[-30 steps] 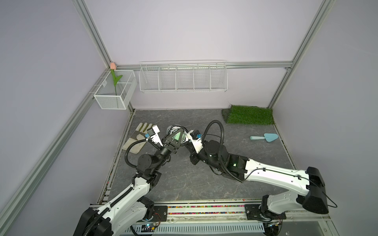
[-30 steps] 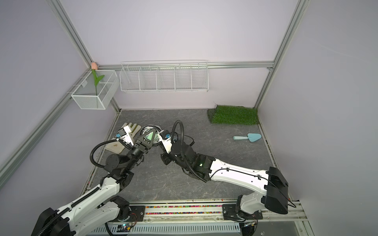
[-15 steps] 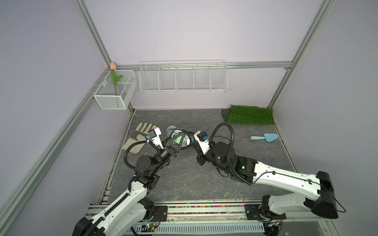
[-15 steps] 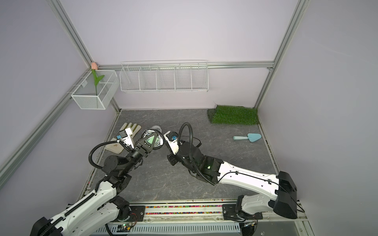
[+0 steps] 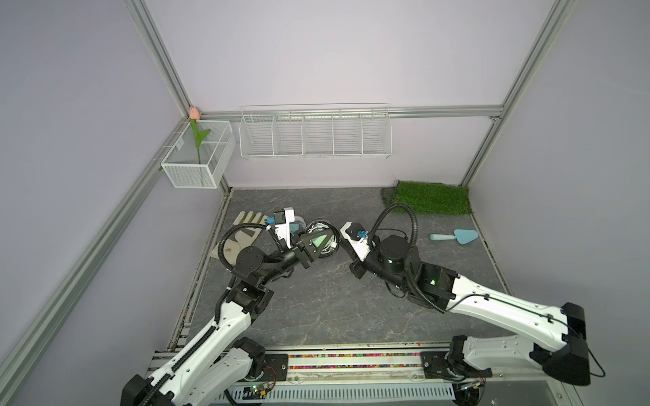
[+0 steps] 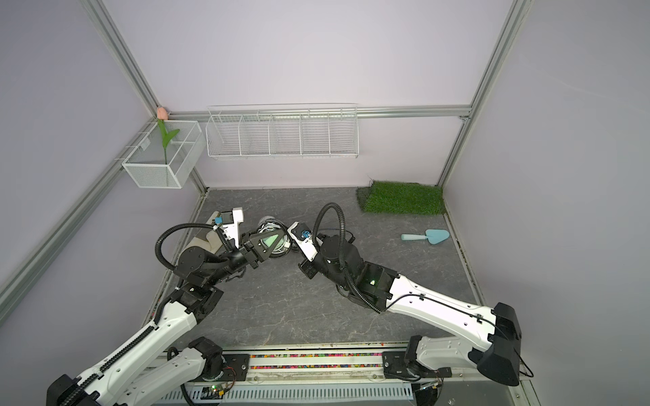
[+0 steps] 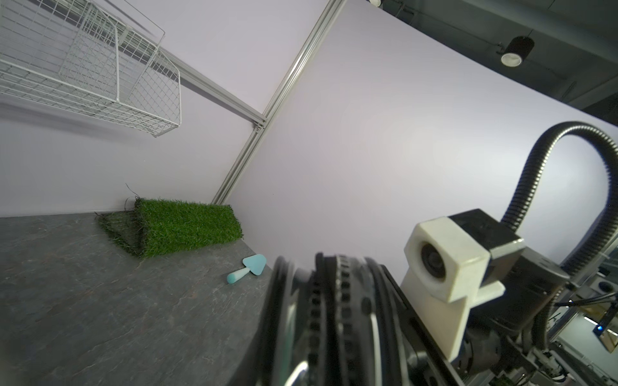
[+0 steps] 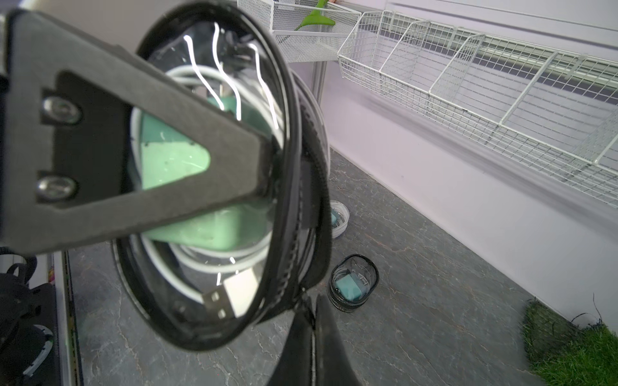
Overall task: Pack away charging kits
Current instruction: Zip the zipper on the storage bag.
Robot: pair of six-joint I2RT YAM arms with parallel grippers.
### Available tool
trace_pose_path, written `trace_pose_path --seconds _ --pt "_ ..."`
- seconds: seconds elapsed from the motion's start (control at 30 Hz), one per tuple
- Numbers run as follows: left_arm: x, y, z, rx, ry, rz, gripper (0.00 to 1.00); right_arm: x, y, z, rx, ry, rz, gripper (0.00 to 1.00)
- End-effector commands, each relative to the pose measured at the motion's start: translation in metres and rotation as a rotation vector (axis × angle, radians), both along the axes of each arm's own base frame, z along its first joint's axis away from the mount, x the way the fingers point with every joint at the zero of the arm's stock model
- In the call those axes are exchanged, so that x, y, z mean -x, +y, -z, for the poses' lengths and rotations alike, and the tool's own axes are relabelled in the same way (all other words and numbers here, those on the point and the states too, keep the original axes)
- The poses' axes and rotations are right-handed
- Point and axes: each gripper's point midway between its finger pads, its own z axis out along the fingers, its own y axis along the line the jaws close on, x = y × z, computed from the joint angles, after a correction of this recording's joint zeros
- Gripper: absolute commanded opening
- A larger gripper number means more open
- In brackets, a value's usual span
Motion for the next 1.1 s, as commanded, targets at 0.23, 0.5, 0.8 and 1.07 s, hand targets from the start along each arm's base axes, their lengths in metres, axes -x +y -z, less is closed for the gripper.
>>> trace_pose_path --seconds 0.23,0.5,0.8,1.07 --pt "0.023 -0.030 0.035 -0.230 -0.003 0.270 0.00 -0.023 -0.051 -0.050 0.047 -0.193 0.119 0.07" --pt "0.036 -0.061 0.051 -0.363 -0.064 0.449 0.00 -0.034 -0.067 -0.072 0.040 -0.252 0.097 0.06" --pt "0.051 -0.101 0.070 -0.582 -0.145 0.517 0.03 -0.036 -0.063 -0.090 0.046 -0.310 0.028 0.07" --pt "0.036 -0.109 0.046 -0.506 -0.199 0.432 0.66 -0.019 -0.087 -0.110 -0.240 -0.252 0.083 0.06"
